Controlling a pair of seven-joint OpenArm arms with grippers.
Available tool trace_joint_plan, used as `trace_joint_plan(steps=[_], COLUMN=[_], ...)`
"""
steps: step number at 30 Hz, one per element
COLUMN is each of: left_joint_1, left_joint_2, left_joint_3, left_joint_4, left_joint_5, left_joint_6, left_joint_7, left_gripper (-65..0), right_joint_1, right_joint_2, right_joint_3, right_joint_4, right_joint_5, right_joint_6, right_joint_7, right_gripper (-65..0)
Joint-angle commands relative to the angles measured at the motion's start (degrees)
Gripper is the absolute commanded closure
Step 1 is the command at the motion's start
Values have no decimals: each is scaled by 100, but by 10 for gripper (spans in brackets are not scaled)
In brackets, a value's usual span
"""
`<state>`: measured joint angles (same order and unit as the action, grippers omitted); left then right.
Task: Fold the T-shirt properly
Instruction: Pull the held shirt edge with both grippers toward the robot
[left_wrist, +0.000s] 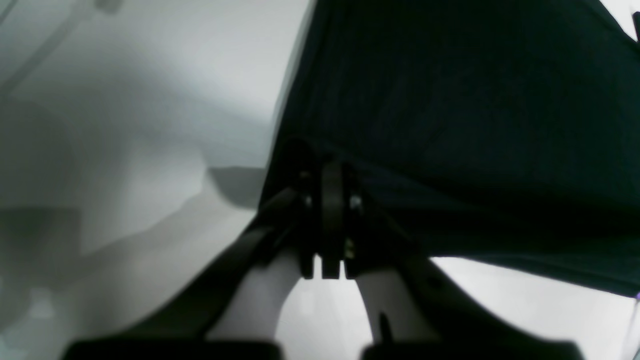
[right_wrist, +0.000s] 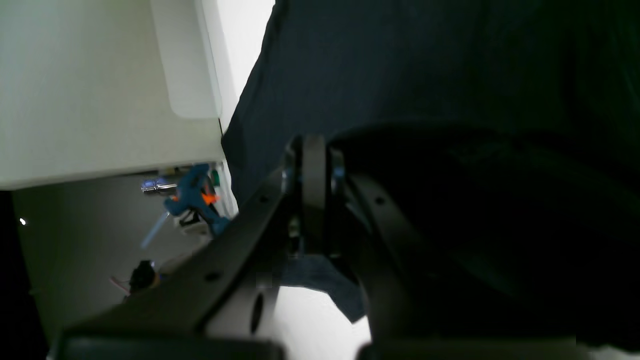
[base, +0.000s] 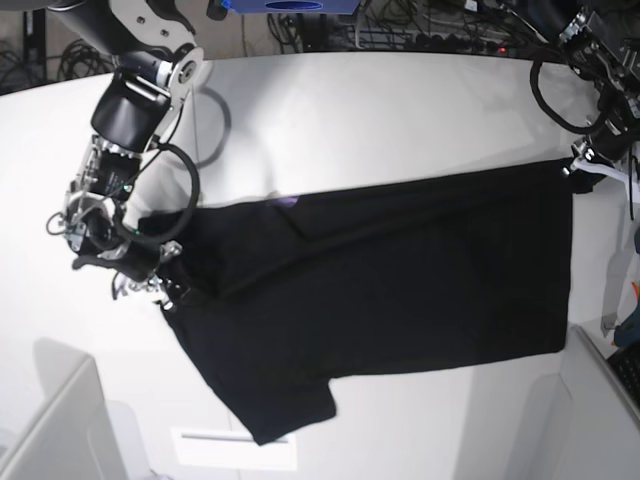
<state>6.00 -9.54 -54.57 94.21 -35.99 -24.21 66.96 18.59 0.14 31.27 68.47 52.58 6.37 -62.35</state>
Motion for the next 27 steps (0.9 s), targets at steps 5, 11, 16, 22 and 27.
trace_joint_plan(steps=[5, 11, 16, 22, 27], left_joint_1=[-288, -560, -719, -824, -1044], left_joint_2=[-88, -88, -105, -105, -105], left_joint_3=[213, 230, 608, 661, 670], left_joint_4=[60, 51, -169, -388, -538], left_joint_5=[-89, -107, -98, -98, -89], left_joint_6=[315, 605, 623, 623, 623], left_joint_7=[-116, -116, -124, -142, -151], left_gripper=[0, 0, 0, 0, 0], right_joint_1=[334, 361, 352, 361, 352], right_joint_2=[236, 412, 412, 421, 535], right_joint_3=[-397, -924, -924, -898, -933], right_joint_4=[-143, -513, -601, -592, -601], right_joint_5=[162, 188, 188, 188, 180], right_joint_6=[18, 18, 18, 18, 18], right_joint_7=[279, 938, 1061, 1070, 1237], right_gripper=[0, 0, 0, 0, 0])
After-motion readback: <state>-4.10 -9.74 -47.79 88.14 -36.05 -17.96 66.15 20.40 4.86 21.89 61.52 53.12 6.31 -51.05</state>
